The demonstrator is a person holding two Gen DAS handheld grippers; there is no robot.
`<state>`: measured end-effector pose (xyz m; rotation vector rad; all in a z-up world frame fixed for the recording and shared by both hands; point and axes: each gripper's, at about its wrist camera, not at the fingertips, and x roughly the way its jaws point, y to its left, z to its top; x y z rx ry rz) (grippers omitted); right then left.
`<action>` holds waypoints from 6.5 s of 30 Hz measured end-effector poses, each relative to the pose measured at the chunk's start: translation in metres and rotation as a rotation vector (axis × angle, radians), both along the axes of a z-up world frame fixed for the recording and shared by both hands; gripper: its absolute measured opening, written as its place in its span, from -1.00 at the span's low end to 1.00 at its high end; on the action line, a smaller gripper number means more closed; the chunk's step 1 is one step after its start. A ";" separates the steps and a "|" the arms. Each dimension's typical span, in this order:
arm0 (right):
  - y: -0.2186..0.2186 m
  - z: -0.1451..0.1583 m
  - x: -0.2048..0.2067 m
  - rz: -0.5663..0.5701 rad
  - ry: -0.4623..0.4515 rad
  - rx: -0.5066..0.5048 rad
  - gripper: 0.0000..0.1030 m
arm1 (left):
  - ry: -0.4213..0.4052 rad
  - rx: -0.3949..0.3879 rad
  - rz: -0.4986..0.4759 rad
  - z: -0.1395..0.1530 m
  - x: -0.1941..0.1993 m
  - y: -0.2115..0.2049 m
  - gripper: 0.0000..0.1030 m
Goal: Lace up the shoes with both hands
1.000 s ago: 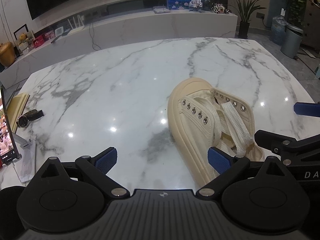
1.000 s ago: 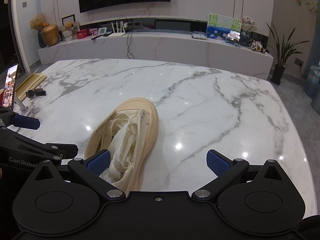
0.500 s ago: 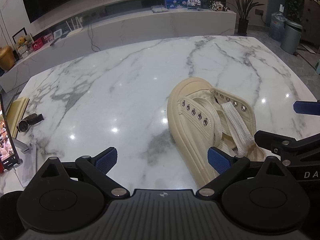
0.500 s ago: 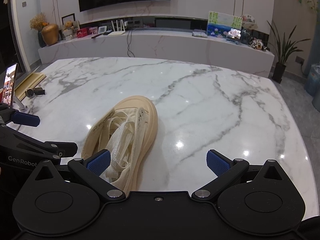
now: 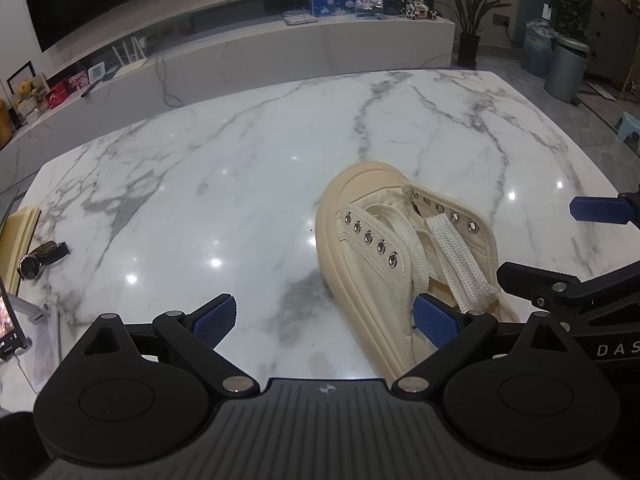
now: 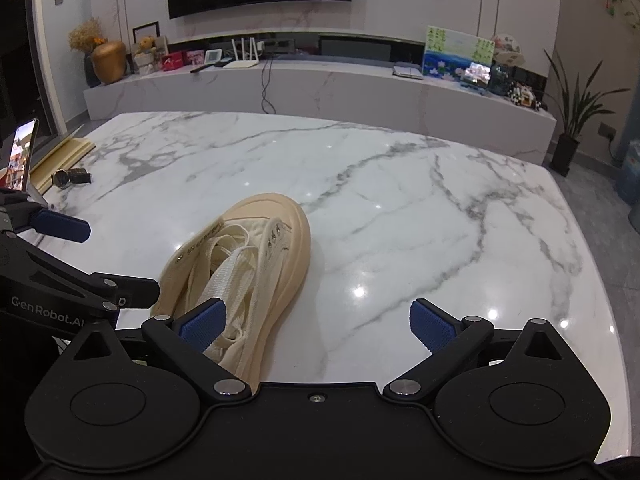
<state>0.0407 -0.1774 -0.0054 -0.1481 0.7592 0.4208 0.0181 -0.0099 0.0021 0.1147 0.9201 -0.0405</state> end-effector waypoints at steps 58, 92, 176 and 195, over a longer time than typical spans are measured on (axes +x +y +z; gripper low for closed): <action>0.084 -0.029 0.042 0.626 0.054 -0.270 0.06 | 0.081 -0.134 -0.295 -0.017 0.031 0.025 -0.27; 0.009 0.025 0.056 0.306 -0.060 -0.319 -0.88 | -0.092 0.010 -0.379 0.025 0.020 -0.003 -0.24; -0.009 0.023 0.131 0.834 0.126 -0.103 -0.96 | 0.106 0.130 -1.037 -0.030 0.114 -0.041 -0.77; -0.008 0.020 0.137 0.849 0.160 -0.058 -0.96 | 0.108 0.150 -1.046 -0.029 0.116 -0.043 -0.77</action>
